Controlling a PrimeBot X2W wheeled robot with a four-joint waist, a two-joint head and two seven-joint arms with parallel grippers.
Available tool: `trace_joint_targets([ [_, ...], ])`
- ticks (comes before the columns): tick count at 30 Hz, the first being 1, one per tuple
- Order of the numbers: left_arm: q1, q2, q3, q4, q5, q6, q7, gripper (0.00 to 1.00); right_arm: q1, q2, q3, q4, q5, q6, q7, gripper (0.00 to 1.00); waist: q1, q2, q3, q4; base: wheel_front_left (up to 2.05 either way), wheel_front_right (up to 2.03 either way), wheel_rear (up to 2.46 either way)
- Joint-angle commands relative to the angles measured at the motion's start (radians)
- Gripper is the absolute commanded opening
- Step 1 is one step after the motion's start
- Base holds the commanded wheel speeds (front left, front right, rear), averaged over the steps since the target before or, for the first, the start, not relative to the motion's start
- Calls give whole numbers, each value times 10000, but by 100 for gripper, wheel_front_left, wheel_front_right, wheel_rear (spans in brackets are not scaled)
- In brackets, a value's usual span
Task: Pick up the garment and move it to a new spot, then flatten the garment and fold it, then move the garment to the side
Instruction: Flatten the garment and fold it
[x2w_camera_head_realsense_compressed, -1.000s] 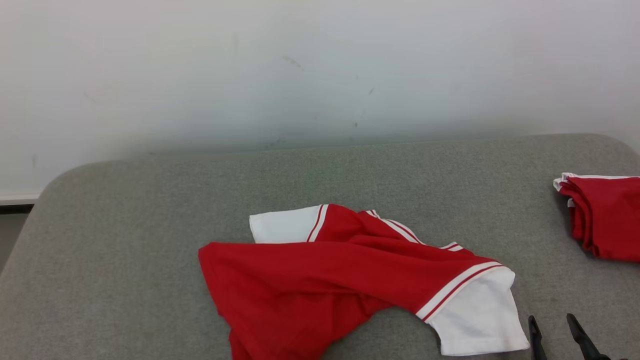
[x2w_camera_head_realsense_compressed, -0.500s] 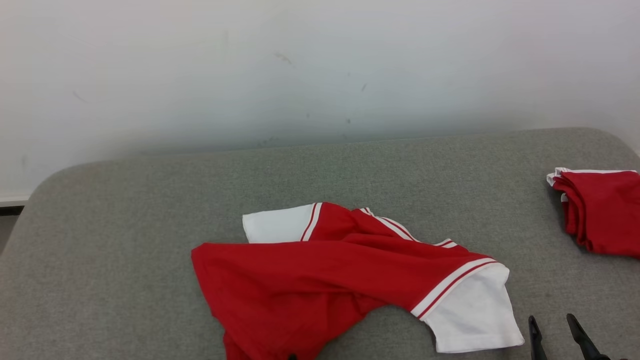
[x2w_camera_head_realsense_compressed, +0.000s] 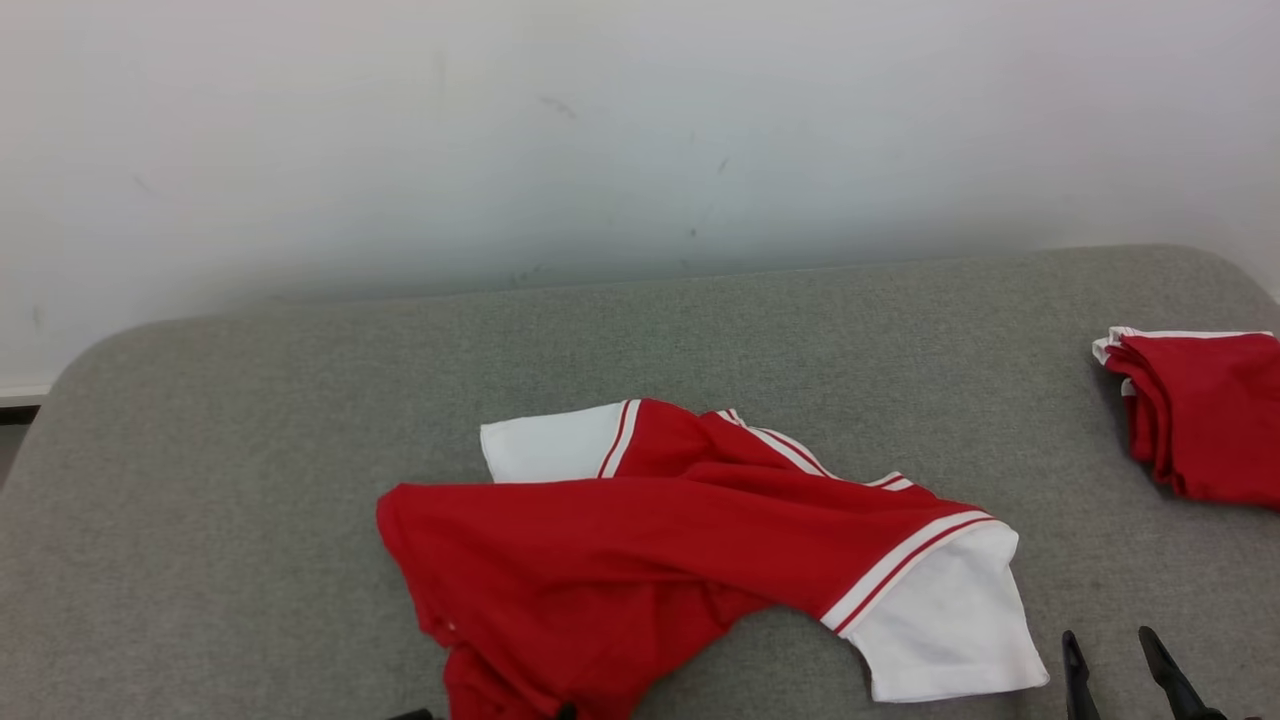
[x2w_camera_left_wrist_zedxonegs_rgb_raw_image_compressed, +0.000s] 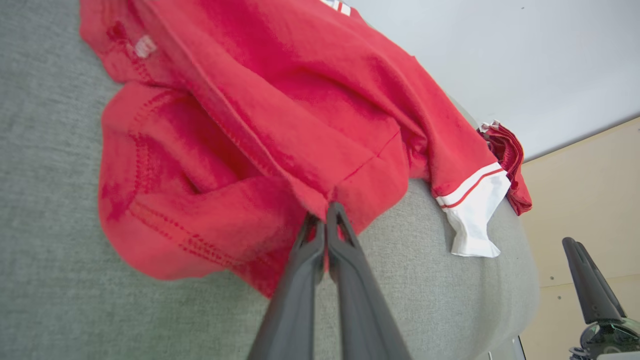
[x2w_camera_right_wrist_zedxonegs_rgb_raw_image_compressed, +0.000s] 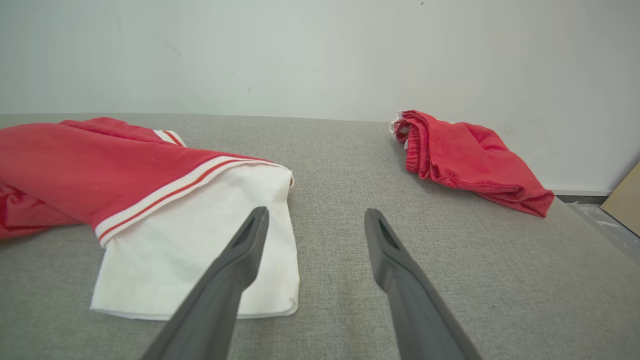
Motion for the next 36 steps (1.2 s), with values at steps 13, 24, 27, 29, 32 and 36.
trace_joint_targets([
  [13, 664, 1031, -1501, -2184, 105, -777, 1484, 0, 181, 3, -71, -16, -68, -27, 5, 100, 0, -1, -165, 650, 0, 0, 0],
  [24, 511, 454, -2531, -125, 170, -1396, 2032, 18, 55, 22, 36, 89, -36, -27, 5, 100, 0, -1, -193, 738, 0, 0, 0],
  [27, 556, 291, -2554, 436, 132, -1535, 1842, 31, 91, 24, -6, 87, -39, -27, 5, 100, 0, -1, -187, 708, 0, 0, 0],
  [29, 524, 301, -2576, 816, 231, -1582, 1715, 48, 150, 25, -35, 90, -62, -27, 5, 100, 0, -1, -185, 701, 0, 0, 0],
  [32, 433, 279, -2514, 1167, 414, -1515, 1444, 100, 188, 30, -30, 106, -83, -27, 5, 100, 0, -1, -193, 694, 0, 0, 0],
  [36, 574, 403, -2213, 997, 262, -1307, 1153, 100, 160, 30, -7, 106, -63, -27, 5, 100, 0, -1, -224, 674, 0, 0, 0],
])
